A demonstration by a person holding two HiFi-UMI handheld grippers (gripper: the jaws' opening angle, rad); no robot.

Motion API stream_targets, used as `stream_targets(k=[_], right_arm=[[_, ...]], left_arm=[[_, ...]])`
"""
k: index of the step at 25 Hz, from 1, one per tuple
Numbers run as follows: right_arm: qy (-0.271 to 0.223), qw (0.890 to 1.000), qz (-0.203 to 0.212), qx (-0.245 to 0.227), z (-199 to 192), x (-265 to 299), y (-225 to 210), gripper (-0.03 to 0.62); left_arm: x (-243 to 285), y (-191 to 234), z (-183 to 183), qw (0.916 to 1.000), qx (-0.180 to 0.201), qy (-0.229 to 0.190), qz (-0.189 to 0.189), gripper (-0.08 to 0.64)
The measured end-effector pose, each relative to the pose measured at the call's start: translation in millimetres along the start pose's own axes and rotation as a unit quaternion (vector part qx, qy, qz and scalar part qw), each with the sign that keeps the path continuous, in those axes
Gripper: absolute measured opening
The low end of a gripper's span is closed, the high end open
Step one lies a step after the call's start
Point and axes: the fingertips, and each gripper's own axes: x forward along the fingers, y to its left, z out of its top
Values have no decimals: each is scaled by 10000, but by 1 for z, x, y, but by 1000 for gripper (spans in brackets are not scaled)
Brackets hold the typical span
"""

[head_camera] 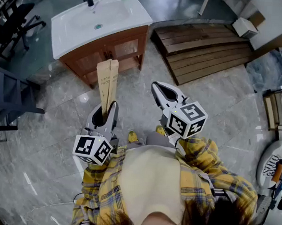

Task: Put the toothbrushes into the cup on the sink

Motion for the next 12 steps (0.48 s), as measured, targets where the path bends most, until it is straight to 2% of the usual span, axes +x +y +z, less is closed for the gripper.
stream_targets(k=[12], right_arm=[[-124,9999,89,-59,7,7,17,12]], left_arm=[[-8,2,4,9999,-21,-102,-69,92]])
